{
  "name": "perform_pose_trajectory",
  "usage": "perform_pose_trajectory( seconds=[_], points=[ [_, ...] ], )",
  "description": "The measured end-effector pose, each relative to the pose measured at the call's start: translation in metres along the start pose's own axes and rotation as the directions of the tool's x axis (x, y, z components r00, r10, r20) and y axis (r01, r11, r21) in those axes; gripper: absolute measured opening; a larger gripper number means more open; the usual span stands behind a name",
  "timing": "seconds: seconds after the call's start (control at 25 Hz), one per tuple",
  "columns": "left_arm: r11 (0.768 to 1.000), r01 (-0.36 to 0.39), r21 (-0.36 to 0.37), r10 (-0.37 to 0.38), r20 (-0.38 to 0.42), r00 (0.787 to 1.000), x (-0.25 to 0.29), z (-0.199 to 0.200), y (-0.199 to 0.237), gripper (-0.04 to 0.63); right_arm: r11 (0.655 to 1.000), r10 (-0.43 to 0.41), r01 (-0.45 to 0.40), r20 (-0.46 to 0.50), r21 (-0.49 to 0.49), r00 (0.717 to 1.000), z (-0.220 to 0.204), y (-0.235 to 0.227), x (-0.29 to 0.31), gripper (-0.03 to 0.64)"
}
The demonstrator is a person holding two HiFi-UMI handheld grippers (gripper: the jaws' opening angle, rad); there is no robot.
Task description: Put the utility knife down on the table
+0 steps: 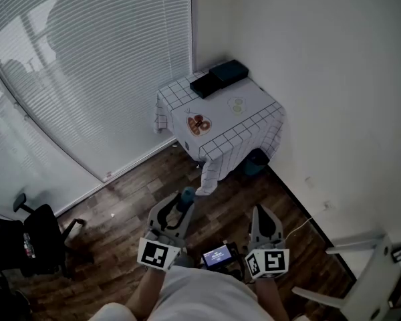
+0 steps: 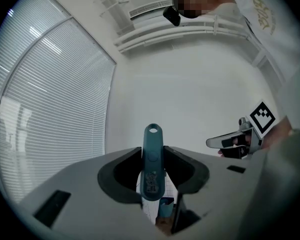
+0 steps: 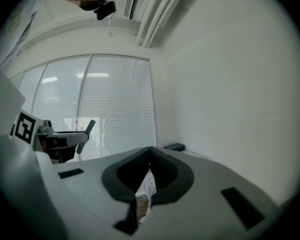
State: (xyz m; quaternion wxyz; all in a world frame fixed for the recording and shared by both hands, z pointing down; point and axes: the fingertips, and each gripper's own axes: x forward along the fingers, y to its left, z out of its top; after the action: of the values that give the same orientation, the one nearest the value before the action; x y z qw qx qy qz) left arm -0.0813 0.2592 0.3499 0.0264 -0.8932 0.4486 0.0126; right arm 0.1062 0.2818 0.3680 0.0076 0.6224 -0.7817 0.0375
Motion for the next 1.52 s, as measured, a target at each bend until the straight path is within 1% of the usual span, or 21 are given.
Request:
perform_pose_trajectory(
  seconds=[0.24, 0.4, 0.52, 0.68, 0.92, 1.16, 1.52],
  points=[
    [1.0, -0.006, 0.003, 0.006, 0.005, 1.0, 0.007, -0.001, -0.001, 0.143, 0.999, -0.016, 0.016, 0.001, 0.032, 1.0, -0.007, -0.013, 0.001, 0.008],
    [1.0, -0.009, 0.0, 0.009, -0.005, 1.0, 0.016, -0.004, 0.006, 0.143, 0.999, -0.013, 0.013, -0.009, 0.029, 1.0, -0.004, -0.017, 0.014, 0.008],
    [1.0, -0.015, -0.005, 0.015, -0.008, 1.0, 0.027, -0.01, 0.017, 0.143, 0.999, -0.004, 0.004, -0.012, 0.033, 1.0, -0.006, -0.019, 0.029, 0.008],
    [1.0, -0.012, -0.007, 0.012, 0.002, 1.0, 0.048, -0.009, 0.032, 0.143, 0.999, 0.003, -0.003, -0.005, 0.039, 1.0, -0.007, -0.023, 0.052, 0.008],
    [1.0, 0.017, -0.009, -0.017, 0.007, 1.0, 0.085, -0.011, 0.052, 0.143, 1.0, -0.017, 0.018, -0.031, 0.014, 0.999, -0.004, -0.034, 0.09, 0.008],
    [0.999, 0.031, -0.015, -0.031, 0.003, 1.0, 0.118, -0.016, 0.078, 0.143, 0.999, -0.039, 0.04, -0.053, 0.02, 0.998, -0.008, -0.041, 0.129, 0.008],
    [0.999, 0.036, -0.026, -0.036, 0.011, 0.999, 0.148, -0.019, 0.124, 0.143, 0.999, -0.05, 0.051, -0.066, 0.019, 0.997, -0.011, -0.035, 0.183, 0.008]
  ],
)
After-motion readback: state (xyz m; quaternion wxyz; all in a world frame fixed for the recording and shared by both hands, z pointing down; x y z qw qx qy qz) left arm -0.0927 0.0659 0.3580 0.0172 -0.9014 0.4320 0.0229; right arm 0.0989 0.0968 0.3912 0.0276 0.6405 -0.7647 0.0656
